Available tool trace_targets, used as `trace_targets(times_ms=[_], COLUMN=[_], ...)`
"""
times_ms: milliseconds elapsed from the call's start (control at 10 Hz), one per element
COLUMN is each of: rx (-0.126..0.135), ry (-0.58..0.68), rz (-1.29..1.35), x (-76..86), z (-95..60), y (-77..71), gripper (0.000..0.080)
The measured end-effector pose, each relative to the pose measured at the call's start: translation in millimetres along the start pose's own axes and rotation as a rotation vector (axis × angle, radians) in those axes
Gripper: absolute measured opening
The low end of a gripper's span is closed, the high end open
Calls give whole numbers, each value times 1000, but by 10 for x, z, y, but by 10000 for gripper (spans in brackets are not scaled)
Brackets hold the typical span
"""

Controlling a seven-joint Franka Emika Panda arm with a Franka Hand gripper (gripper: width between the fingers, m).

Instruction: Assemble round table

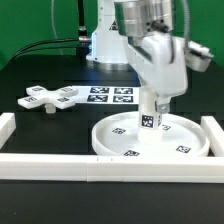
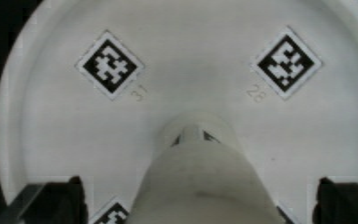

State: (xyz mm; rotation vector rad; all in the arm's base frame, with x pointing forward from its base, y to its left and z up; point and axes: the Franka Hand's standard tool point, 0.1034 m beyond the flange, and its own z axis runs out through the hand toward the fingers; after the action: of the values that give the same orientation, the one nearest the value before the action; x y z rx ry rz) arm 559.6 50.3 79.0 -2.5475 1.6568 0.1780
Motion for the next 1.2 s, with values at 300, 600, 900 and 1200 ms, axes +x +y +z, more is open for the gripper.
trace_targets(times_ms=[300, 600, 900, 1200], rx=[18, 13, -2, -2], ry=[-42, -44, -70, -72], rz=[-168, -167, -415, -505], x=[-190, -187, -185, -164], z=[-147, -117, -147, -156], y=[83, 98, 220, 369], gripper=[649, 649, 649, 649])
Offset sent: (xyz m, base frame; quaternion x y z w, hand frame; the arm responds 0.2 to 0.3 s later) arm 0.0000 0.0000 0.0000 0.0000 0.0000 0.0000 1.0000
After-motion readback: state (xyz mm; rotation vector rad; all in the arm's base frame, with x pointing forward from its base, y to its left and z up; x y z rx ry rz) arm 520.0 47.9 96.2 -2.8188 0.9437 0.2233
